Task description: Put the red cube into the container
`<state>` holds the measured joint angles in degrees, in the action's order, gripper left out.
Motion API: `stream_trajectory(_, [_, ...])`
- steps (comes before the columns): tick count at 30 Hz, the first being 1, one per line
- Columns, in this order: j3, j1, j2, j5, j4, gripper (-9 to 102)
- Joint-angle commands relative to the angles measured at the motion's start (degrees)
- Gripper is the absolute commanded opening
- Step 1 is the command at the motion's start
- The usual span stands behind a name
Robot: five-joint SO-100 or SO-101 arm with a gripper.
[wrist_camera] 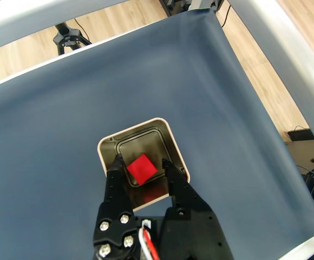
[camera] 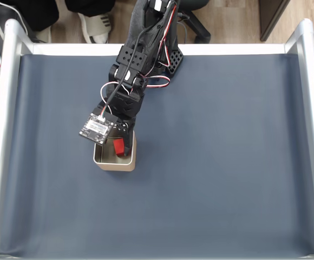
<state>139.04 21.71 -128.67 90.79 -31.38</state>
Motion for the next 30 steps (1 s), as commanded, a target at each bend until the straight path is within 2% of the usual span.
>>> stream_trajectory(1, [-0.3,-0.5,-1.1,-0.6,1.2,25])
stream_trajectory(6, [-0.2,-0.6,-1.8,0.2,2.3,22])
stream_trajectory(13, [-1.1,-1.4,-4.3,1.2,2.5,0])
stream_trajectory(18, [-2.8,-3.9,-8.3,0.6,1.6,0])
stream_trajectory(24, [-8.6,-11.3,-14.5,-2.2,-3.8,0])
stream_trajectory(30, [-4.7,-20.2,-24.0,-1.8,-4.0,0])
